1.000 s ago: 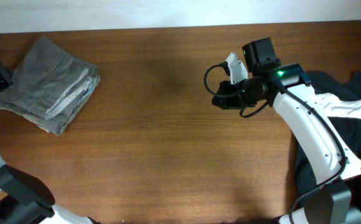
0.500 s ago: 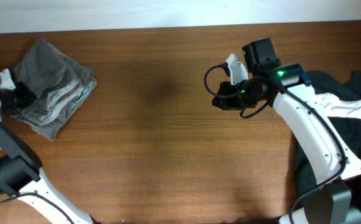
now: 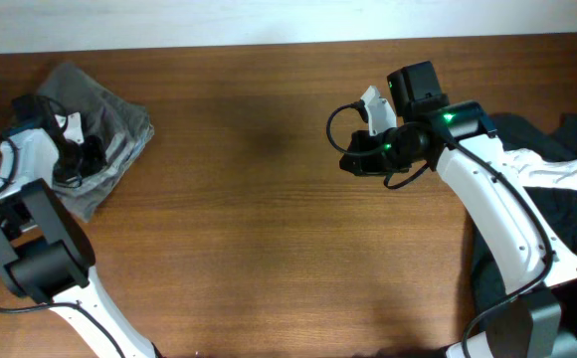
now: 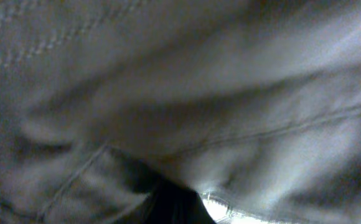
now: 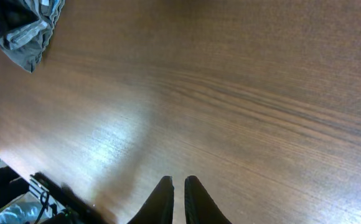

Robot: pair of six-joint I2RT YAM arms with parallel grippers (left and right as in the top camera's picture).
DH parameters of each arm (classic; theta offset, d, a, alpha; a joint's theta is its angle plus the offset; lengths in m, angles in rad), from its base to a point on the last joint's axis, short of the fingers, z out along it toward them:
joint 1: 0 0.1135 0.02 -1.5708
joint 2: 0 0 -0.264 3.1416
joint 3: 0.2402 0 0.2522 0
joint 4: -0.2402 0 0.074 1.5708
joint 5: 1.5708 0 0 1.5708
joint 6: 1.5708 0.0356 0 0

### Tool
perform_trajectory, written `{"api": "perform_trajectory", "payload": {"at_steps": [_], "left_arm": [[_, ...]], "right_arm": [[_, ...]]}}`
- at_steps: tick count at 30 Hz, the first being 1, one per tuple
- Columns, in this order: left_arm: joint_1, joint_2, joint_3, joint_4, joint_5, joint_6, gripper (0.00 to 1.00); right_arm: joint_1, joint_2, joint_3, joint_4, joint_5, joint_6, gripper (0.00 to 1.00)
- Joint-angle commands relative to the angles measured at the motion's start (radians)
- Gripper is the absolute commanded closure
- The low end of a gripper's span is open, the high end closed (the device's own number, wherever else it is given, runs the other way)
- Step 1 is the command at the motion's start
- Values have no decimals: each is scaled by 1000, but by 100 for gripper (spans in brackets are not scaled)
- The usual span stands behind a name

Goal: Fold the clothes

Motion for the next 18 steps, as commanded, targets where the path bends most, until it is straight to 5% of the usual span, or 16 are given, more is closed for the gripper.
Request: {"api": "perform_trajectory", "payload": {"at_steps": [1,5,7,13,18], "left_arm": [[-96,130,-73,152,123,-63,100],[-178,158,-43,356,251,-148,99],[-187,158,24,327,252,-149,99],[-185,58,397,-178,240,-19,73],[-189,-166,745,-616,120,189,64]], "right_arm": [[-1,-4,4,6,21,-3,88],[-1,-4,4,6,27,-3,88],[-1,-4,4,5,27,-3,88],[-2,-6,6,35,28,-5,89],[-1,-82,145,14,188,-86,89]]}}
